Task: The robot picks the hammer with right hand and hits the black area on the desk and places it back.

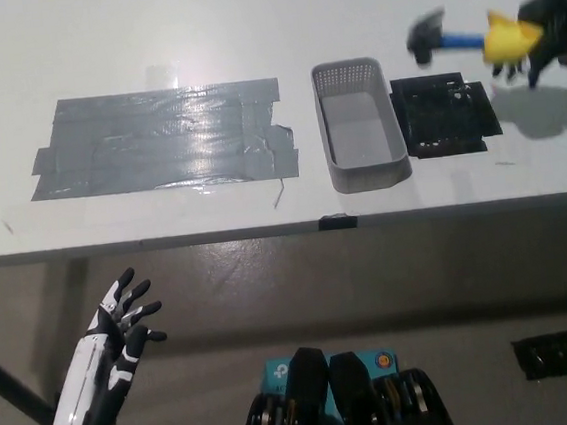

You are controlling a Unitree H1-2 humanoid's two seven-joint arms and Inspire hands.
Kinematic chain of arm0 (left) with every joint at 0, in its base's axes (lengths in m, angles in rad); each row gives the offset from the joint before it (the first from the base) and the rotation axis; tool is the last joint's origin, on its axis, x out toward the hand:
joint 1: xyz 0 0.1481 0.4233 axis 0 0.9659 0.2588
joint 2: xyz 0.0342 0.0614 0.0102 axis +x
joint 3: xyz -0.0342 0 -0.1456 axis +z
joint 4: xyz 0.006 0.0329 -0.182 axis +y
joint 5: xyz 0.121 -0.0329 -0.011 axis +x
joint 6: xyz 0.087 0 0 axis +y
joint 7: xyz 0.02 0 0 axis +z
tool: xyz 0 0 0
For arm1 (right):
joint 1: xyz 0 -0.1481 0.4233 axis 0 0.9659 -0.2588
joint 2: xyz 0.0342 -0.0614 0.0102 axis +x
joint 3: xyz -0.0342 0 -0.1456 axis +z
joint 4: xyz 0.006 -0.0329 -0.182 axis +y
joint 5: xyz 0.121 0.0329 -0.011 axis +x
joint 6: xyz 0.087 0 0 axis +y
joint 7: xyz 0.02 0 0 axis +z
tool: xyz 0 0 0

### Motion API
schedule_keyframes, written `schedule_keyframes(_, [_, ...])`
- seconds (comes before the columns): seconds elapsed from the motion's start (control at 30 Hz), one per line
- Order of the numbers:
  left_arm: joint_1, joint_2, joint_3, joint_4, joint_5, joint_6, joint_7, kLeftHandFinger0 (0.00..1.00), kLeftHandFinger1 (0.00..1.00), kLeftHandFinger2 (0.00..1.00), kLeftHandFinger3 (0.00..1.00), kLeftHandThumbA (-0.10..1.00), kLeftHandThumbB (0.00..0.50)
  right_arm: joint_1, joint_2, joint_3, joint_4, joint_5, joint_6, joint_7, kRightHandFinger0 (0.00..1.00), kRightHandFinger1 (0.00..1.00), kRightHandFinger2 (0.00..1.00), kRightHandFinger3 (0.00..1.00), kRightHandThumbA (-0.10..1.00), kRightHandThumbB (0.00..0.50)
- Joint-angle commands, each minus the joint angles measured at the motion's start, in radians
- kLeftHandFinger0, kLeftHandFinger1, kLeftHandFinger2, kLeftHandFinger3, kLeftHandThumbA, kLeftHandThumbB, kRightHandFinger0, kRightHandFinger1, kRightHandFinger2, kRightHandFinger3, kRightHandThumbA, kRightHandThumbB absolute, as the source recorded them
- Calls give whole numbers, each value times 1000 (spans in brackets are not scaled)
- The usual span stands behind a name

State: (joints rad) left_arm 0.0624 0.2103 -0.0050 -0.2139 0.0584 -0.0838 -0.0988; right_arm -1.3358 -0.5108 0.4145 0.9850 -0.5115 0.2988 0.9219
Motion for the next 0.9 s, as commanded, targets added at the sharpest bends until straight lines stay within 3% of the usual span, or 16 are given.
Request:
schedule_keyframes(0.0, [0, 9, 4, -42, -13, -21, -11, 666, 841, 944, 1000, 901, 73, -149, -56, -117, -28, 89, 69, -77, 7, 461, 860, 635, -100, 181])
schedule_keyframes(0.1, [9, 10, 4, -46, -10, -18, -11, 662, 833, 933, 1000, 908, 98, -119, -43, -172, 20, 96, 72, -149, 30, 460, 812, 555, -100, 162])
schedule_keyframes(0.17, [8, 10, 5, -46, -18, -16, -14, 664, 832, 931, 1000, 908, 92, -105, -35, -198, 63, 102, 60, -195, 0, 361, 720, 627, -100, 147])
schedule_keyframes(0.3, [12, 10, 4, -43, -14, -27, -11, 654, 818, 923, 1000, 908, 88, -72, -16, -245, 133, 131, 41, -254, 0, 289, 675, 525, -100, 129])
schedule_keyframes(0.4, [13, 11, 4, -48, -16, -22, -12, 656, 812, 923, 1000, 906, 81, -44, -3, -264, 186, 132, 13, -346, 0, 293, 692, 439, -100, 160])
schedule_keyframes(0.47, [12, 11, 4, -46, -15, -26, -12, 655, 809, 922, 1000, 901, 71, -25, 8, -298, 203, 147, 26, -423, 0, 304, 696, 435, -100, 187])
schedule_keyframes(0.5, [13, 11, 5, -45, -16, -23, -11, 653, 805, 919, 1000, 899, 73, -11, 19, -337, 237, 167, 25, -528, 23, 354, 709, 750, -100, 186])
schedule_keyframes(0.53, [13, 11, 5, -45, -16, -22, -11, 652, 803, 918, 1000, 898, 74, -8, 23, -355, 248, 178, 25, -551, 1, 276, 562, 782, -100, 188])
schedule_keyframes(0.57, [16, 12, 6, -47, -17, -21, -12, 650, 800, 912, 1000, 899, 79, 3, 25, -427, 276, 254, 22, -525, 501, 751, 988, 882, -12, 173])
schedule_keyframes(0.6, [18, 12, 6, -47, -15, -22, -11, 644, 793, 901, 1000, 901, 79, 11, 20, -424, 280, 260, 11, -459, 955, 1000, 1000, 1000, 216, 238])
schedule_keyframes(0.67, [19, 12, 4, -50, -11, -20, -11, 636, 785, 890, 1000, 905, 79, 43, 29, -424, 256, 239, -22, -436, 1000, 1000, 1000, 1000, 481, 377])
schedule_keyframes(0.7, [12, 12, 2, -51, -12, -14, -13, 634, 783, 887, 1000, 905, 78, 49, 33, -448, 245, 256, -21, -455, 1000, 1000, 1000, 1000, 497, 410])
schedule_keyframes(0.8, [5, 14, 3, -46, -4, -22, -11, 615, 761, 866, 1000, 909, 74, 62, 46, -467, 221, 266, -46, -476, 1000, 1000, 1000, 1000, 559, 390])
schedule_keyframes(0.87, [5, 15, 0, -47, -7, -16, -14, 611, 749, 855, 1000, 912, 80, 69, 53, -479, 225, 278, -71, -489, 1000, 1000, 1000, 1000, 593, 432])
